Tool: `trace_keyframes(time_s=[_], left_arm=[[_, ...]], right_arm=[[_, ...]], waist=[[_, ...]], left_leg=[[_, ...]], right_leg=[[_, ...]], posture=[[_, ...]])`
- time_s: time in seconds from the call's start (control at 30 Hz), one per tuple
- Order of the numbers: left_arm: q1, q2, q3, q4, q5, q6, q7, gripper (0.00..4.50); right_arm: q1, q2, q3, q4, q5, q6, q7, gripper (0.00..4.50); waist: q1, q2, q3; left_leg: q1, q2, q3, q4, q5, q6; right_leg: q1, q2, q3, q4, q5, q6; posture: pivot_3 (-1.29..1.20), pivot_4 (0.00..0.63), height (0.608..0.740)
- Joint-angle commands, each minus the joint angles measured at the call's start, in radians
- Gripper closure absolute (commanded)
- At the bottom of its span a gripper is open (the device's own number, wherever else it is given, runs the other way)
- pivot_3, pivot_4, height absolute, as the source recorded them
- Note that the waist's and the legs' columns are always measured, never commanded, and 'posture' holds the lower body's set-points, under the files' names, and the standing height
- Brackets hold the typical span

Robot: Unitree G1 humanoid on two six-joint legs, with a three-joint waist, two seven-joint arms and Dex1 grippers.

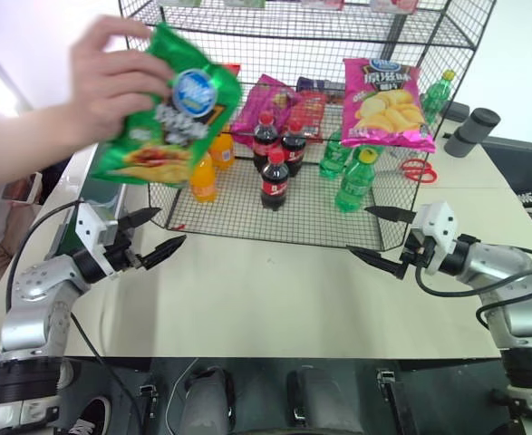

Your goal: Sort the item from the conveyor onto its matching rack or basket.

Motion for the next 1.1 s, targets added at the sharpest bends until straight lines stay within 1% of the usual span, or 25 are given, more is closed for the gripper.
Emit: trace_keyframes(time_s=[0.03,0.3,0.67,0.83,0.93,1.1], left_arm=[[-0.006,0.001,0.010,-0.035,-0.007,-0.012,0.010,0.00],[0.005,0.013,0.007,-0.024,0.011,-0.034,0.001,0.00],[0.028,0.010,0.000,-0.058,0.016,-0.028,0.017,0.00],[0.030,0.016,-0.018,-0.053,0.061,-0.055,0.030,0.00],[0.047,0.020,-0.026,-0.070,0.048,-0.017,0.023,0.00],[0.061,0.027,-0.021,-0.081,0.041,-0.004,0.015,0.00]], right_arm=[[-0.023,0.008,-0.004,-0.022,0.004,-0.018,-0.006,0.05],[-0.025,0.009,0.000,-0.028,0.002,-0.015,-0.002,0.05],[-0.051,0.043,0.046,-0.036,-0.018,-0.010,-0.021,0.05],[-0.063,0.044,0.056,-0.030,-0.027,-0.018,-0.022,0.05],[-0.072,0.044,0.058,-0.026,-0.027,-0.020,-0.023,0.05],[-0.072,0.044,0.061,-0.021,-0.027,-0.024,-0.020,0.05]], waist=[[0.000,0.000,0.000],[0.001,0.000,0.000],[0.000,0.000,0.000],[0.001,0.000,0.000],[0.000,0.000,0.000],[0.000,0.000,0.000]], left_leg=[[0.000,0.000,0.000,0.000,0.000,0.000],[0.000,0.000,0.000,0.000,0.000,0.000],[0.000,0.000,0.001,0.000,0.000,0.000],[0.000,0.000,0.001,0.000,0.000,0.000],[0.000,0.000,0.001,0.000,0.000,0.000],[0.000,0.000,0.001,0.000,0.000,0.000]], right_leg=[[0.000,0.000,0.000,0.000,0.000,0.000],[0.000,0.000,0.000,0.000,0.000,0.000],[0.000,0.000,0.000,0.000,0.000,0.000],[0.000,0.000,0.000,0.000,0.000,0.000],[0.000,0.000,0.000,0.000,0.000,0.000],[0.000,0.000,0.000,0.000,0.000,0.000]], posture=[[0.00,0.150,0.740],[0.00,0.150,0.740],[0.00,0.150,0.740],[0.00,0.150,0.740],[0.00,0.150,0.740],[0.00,0.150,0.740]])
